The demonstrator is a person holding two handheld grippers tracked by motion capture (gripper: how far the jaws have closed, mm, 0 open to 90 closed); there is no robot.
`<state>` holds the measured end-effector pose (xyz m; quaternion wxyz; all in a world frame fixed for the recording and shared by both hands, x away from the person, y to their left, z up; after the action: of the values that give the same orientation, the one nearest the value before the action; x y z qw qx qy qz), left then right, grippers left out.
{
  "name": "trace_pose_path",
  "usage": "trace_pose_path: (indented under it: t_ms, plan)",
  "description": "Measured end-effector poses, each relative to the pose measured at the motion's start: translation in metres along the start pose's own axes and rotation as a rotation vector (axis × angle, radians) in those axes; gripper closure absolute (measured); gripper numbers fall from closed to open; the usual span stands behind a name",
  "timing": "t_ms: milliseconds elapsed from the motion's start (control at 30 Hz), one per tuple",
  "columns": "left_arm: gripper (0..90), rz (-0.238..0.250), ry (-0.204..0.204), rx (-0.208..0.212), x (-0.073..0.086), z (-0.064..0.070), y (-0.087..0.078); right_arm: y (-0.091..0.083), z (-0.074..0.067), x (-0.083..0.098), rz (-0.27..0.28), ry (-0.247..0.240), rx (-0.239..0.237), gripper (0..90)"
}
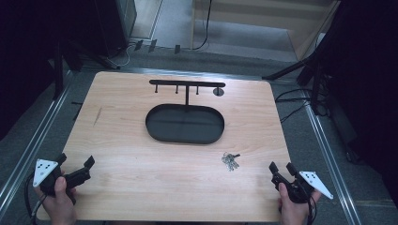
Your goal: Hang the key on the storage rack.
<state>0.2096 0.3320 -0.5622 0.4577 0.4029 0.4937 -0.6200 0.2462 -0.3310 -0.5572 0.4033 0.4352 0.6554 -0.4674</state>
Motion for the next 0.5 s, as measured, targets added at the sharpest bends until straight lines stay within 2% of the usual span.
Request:
trace_pose_path:
  t_ms: [200, 333, 433, 500]
  plan:
    - [0.0, -0.009, -0.004, -0.002, 0.000, -0.001, 0.000, 0.002, -0.005, 0.001, -0.021, -0.034, 0.015, 27.2]
    - [0.0, -0.008, -0.006, -0.005, 0.000, -0.001, 0.001, 0.005, -0.007, 0.000, -0.070, -0.045, 0.036, 29.6]
    - [0.0, -0.006, -0.005, 0.000, 0.000, -0.001, 0.000, 0.009, -0.018, -0.004, -0.129, -0.104, 0.007, 29.5]
    - [0.0, 0.000, -0.010, 0.004, 0.000, -0.002, 0.000, 0.013, -0.028, -0.006, -0.167, -0.129, -0.040, 29.5]
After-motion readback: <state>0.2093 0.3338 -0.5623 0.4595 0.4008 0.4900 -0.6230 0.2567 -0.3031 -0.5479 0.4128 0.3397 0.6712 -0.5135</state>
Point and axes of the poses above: each handheld gripper's, and its own axes: y roughly forward along the jaws, x roughly out of its underside, z roughly to its right, the point moved 3 cm from there along y, roughly forward along the jaws, and after that the axes turned 5 degrees about z, right-handed, at the moved point
